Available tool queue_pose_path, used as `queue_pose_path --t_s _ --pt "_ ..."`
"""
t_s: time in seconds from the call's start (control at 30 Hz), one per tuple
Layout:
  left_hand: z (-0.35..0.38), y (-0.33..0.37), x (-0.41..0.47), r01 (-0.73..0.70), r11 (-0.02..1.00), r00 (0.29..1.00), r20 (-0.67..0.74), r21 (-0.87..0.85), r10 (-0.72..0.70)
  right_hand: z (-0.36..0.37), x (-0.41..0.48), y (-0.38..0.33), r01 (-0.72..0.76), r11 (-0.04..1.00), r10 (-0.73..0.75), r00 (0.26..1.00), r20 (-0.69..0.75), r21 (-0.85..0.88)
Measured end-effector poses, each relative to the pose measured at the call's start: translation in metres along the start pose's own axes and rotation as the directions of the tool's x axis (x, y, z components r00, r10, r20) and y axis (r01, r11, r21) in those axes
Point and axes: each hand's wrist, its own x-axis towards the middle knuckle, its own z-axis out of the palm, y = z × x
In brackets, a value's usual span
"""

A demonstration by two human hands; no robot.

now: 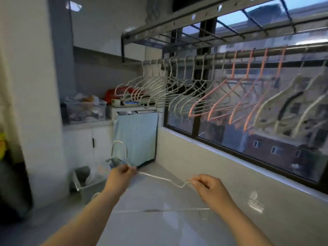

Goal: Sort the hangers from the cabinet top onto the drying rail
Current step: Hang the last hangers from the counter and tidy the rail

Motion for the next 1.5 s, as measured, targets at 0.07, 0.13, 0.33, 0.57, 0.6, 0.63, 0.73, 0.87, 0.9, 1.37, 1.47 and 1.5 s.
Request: queue_pose_path --t_s 0.07,0.13,0.33,0.57,0.6,0.63,0.73,0.87,0.9,1.37,1.47,1.5 --pt "-0.03 -0.012 0.037 0.005 1.0 0.998 -0.063 0.005 -0.005 0.037 0.039 -0.015 0.041 0.999 -0.043 0.998 0.047 0.031" --pt "-0.057 -0.019 0.078 0.026 1.0 0.992 -0.123 -0.015 -0.028 0.069 0.079 -0.029 0.082 0.995 -0.087 0.992 0.088 0.063" --pt "-0.108 -0.025 0.211 -0.017 0.994 0.967 -0.255 -0.112 -0.012 0.146 0.199 -0.064 0.038 0.989 -0.088 0.932 0.351 0.146" --pt "-0.143 -0.038 0.331 -0.019 1.0 0.932 -0.363 0.002 0.018 0.234 0.31 -0.088 0.141 0.987 -0.162 0.911 0.38 0.081" --pt "-0.146 -0.043 0.347 -0.011 0.998 0.933 -0.36 0.055 0.03 0.248 0.322 -0.088 0.172 0.983 -0.183 0.92 0.346 0.06" --pt "-0.149 -0.048 0.363 -0.002 0.995 0.936 -0.349 0.098 0.036 0.261 0.333 -0.088 0.195 0.98 -0.199 0.925 0.323 0.043" --pt "-0.156 -0.063 0.411 0.059 0.994 0.957 -0.288 0.093 -0.03 0.3 0.369 -0.091 0.234 0.972 -0.222 0.939 0.261 -0.014" --pt "-0.164 -0.077 0.471 0.096 0.936 0.992 -0.04 -0.339 -0.117 0.354 0.416 -0.093 0.245 0.965 -0.238 0.968 0.085 -0.097" --pt "-0.166 -0.08 0.486 0.11 0.918 0.994 0.026 -0.382 -0.108 0.367 0.426 -0.096 0.253 0.961 -0.248 0.967 0.052 -0.112" --pt "-0.176 -0.081 0.651 0.073 0.867 0.859 0.473 -0.493 0.197 0.338 0.56 -0.187 0.124 0.963 -0.245 0.767 -0.593 -0.238" --pt "-0.162 -0.068 0.672 0.019 0.876 0.822 0.507 -0.481 0.26 0.31 0.603 -0.192 -0.002 0.971 -0.176 0.671 -0.721 -0.239" --pt "-0.157 -0.064 0.678 0.005 0.878 0.803 0.526 -0.479 0.282 0.302 0.615 -0.191 -0.038 0.973 -0.152 0.636 -0.756 -0.227"
